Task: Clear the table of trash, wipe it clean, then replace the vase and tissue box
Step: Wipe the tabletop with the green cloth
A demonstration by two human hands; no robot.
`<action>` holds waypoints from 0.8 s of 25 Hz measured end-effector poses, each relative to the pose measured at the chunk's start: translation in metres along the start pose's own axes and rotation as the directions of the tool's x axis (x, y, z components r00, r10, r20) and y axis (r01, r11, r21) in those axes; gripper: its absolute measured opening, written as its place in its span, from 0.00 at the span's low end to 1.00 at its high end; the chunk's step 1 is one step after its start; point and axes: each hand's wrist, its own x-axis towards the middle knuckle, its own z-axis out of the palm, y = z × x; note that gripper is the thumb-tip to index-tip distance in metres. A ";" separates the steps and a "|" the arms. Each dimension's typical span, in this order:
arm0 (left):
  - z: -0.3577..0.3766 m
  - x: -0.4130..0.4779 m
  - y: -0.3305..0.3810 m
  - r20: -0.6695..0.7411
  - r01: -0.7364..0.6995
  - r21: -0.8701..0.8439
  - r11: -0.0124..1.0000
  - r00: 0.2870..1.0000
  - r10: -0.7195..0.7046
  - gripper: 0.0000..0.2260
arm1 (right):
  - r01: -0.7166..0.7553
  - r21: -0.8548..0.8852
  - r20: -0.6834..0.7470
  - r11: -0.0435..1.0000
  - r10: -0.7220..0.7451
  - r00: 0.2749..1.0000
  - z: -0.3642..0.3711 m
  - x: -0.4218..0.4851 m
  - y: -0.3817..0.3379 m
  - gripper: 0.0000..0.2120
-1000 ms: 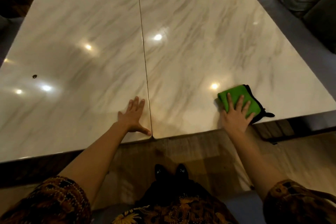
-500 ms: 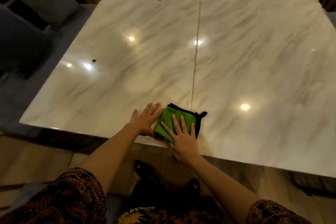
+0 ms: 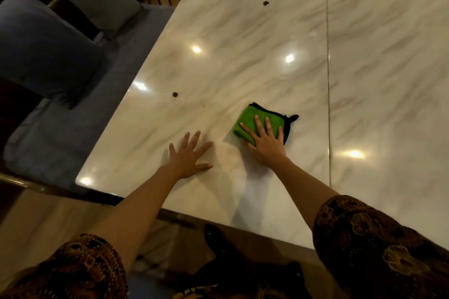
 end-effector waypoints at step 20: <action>0.016 0.011 -0.016 -0.050 -0.063 0.024 0.998 0.997 0.064 0.28 | -0.095 -0.008 -0.015 0.995 0.095 0.995 0.011 0.014 -0.065 0.26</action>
